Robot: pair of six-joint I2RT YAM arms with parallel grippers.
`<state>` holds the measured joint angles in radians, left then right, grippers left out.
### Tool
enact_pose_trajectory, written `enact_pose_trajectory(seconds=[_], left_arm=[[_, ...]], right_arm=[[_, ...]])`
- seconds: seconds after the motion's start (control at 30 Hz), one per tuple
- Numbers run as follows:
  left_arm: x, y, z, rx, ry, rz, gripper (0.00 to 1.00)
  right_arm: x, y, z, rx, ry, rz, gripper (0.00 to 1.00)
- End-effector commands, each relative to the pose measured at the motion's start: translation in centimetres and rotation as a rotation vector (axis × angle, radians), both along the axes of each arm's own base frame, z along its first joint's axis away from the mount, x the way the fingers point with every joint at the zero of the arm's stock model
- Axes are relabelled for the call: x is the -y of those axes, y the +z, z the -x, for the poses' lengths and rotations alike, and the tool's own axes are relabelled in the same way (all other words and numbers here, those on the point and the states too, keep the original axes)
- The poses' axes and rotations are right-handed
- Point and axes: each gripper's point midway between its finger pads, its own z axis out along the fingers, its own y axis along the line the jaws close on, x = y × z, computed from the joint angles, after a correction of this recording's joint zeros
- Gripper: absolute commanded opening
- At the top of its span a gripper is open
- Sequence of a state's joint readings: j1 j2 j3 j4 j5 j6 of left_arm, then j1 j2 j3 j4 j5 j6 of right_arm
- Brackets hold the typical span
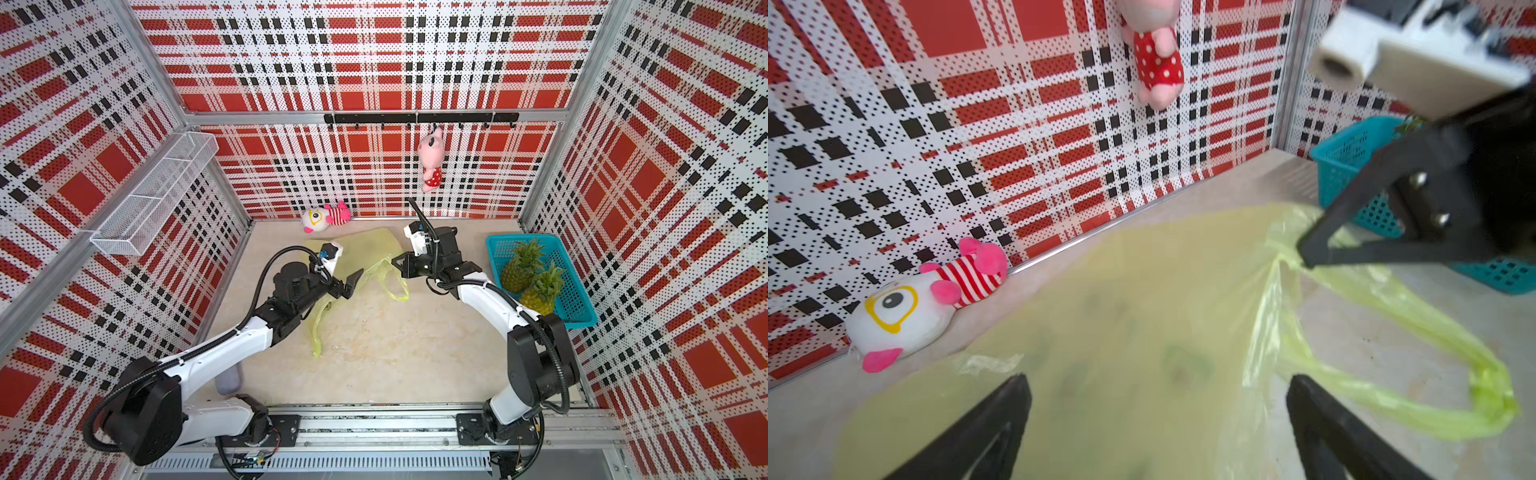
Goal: Place the pineapple into a plastic bag & tie a knot
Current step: Pick up the plastic bag at the center of the board.
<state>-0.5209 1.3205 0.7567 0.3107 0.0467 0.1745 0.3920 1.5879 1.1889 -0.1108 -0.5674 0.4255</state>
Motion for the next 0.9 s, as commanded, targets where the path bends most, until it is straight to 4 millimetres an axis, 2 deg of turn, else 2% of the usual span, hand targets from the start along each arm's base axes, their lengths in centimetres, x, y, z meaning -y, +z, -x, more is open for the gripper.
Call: enact_pose_trajectory(seconds=[0.0, 0.1, 0.17, 0.4, 0.57, 0.6, 0.63, 0.73, 0.77, 0.83, 0.87], left_arm=[[0.5, -2.3, -0.3, -0.030, -0.020, -0.140, 0.93], [0.3, -3.2, -1.0, -0.044, -0.001, -0.171, 0.83], [-0.1, -3.6, -1.5, -0.036, 0.031, -0.193, 0.73], [-0.4, -3.7, -3.1, -0.028, 0.007, -0.194, 0.44], [-0.3, -2.9, -4.3, -0.023, -0.023, -0.180, 0.12], [-0.3, -2.8, -4.5, -0.027, -0.031, -0.178, 0.03], [-0.2, -2.7, -4.7, -0.032, -0.037, -0.172, 0.00], [-0.3, -2.0, -5.4, -0.031, -0.019, -0.156, 0.00], [-0.5, -1.8, -5.6, -0.034, 0.001, -0.147, 0.00], [-0.8, -0.6, -6.4, -0.043, 0.056, -0.108, 0.00], [-0.9, 0.0, -6.7, -0.053, 0.078, -0.089, 0.00]], right_arm=[[-0.5, 0.2, -0.6, -0.034, 0.030, -0.030, 0.00], [-0.3, -0.1, -1.1, -0.040, 0.029, -0.013, 0.00], [-0.2, -0.1, -1.3, -0.042, 0.035, -0.006, 0.00], [-0.3, -0.2, -1.3, -0.039, 0.064, 0.005, 0.00], [0.1, -0.6, -2.2, -0.025, 0.070, 0.035, 0.00], [0.3, -0.7, -2.5, -0.022, 0.069, 0.041, 0.00], [0.4, -0.7, -2.9, -0.015, 0.067, 0.050, 0.00], [1.4, -0.5, -4.8, 0.021, 0.025, 0.110, 0.01], [2.0, -0.5, -5.4, 0.033, -0.005, 0.144, 0.11], [3.5, 0.4, -7.2, 0.076, -0.104, 0.226, 0.53], [4.4, 0.9, -7.8, 0.091, -0.151, 0.260, 0.64]])
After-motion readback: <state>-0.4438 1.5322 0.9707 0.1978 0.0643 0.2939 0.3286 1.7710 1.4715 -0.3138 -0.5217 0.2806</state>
